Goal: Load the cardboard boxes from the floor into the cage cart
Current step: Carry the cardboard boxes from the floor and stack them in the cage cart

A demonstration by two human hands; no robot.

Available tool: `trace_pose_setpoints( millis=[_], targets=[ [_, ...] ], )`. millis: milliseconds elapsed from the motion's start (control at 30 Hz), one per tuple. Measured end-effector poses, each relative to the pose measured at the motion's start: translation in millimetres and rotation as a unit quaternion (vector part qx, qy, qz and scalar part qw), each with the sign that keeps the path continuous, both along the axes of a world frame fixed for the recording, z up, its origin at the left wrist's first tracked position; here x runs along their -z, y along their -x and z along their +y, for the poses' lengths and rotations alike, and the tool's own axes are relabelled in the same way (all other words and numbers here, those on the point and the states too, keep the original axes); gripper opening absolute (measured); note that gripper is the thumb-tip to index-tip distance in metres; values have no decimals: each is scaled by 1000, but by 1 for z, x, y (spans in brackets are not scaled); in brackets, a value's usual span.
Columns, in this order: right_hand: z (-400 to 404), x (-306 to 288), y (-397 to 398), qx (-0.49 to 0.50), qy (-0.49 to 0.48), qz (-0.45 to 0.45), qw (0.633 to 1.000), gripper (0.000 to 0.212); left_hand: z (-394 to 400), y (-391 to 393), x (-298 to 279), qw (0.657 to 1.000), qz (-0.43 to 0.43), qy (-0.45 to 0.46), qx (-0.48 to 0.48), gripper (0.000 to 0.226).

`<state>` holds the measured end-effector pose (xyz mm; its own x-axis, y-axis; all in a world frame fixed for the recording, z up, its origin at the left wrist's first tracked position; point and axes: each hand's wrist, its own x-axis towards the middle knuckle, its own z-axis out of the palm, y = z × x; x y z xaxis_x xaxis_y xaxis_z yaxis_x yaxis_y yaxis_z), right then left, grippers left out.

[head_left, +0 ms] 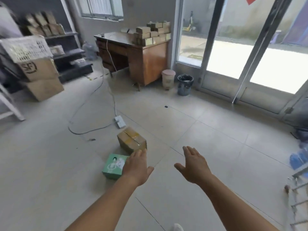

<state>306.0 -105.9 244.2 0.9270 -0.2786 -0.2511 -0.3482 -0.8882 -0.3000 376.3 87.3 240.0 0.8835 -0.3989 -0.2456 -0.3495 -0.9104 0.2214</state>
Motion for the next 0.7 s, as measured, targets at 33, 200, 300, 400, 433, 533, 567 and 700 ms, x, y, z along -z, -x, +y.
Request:
trace_pose_setpoints(
  millis=[33, 200, 300, 400, 433, 533, 567, 700],
  targets=[
    [7, 4, -13, -14, -2, 2, 1000, 81, 11, -7, 4, 1000, 8, -2, -20, 76],
    [31, 27, -81, -68, -18, 24, 997, 79, 52, -53, 21, 994, 37, -23, -100, 73],
    [30, 44, -130, -78, -33, 41, 996, 80, 59, -95, 32, 989, 54, -24, -139, 72],
    [22, 58, -180, -74, -54, 45, 995, 80, 57, -142, 41, 984, 71, -26, -162, 73],
    [19, 61, -196, -71, -62, 48, 994, 80, 56, -157, 43, 982, 78, -27, -168, 73],
    [12, 71, -241, -67, -77, 64, 993, 79, 53, -199, 49, 977, 87, -29, -193, 73],
    [11, 74, -255, -69, -78, 71, 992, 79, 53, -213, 51, 976, 85, -26, -201, 72],
    [13, 89, -308, -80, -82, 98, 988, 79, 56, -268, 63, 971, 89, -14, -220, 72]
  ],
)
